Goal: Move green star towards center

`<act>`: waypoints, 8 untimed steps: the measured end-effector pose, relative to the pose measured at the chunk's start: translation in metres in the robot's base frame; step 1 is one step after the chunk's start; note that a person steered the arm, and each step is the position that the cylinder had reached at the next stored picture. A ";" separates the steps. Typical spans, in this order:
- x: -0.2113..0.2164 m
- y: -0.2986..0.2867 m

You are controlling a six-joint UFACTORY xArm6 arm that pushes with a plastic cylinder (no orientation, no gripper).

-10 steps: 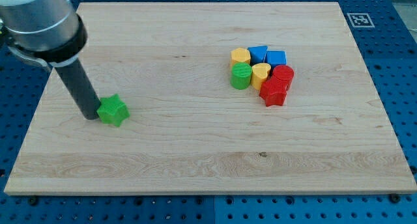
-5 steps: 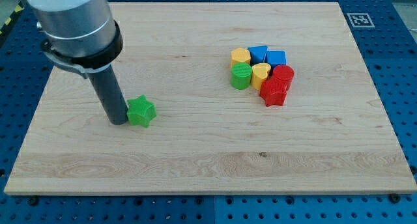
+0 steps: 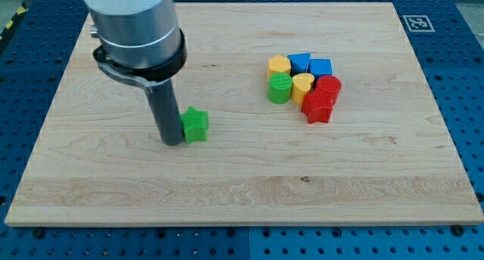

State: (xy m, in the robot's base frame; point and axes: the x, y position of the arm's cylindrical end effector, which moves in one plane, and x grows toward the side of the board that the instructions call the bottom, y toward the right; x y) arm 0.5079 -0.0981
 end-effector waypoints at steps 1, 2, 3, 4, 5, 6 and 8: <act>0.000 0.012; 0.000 0.020; 0.000 0.041; 0.000 0.048; -0.017 0.031; -0.027 0.025; -0.027 0.050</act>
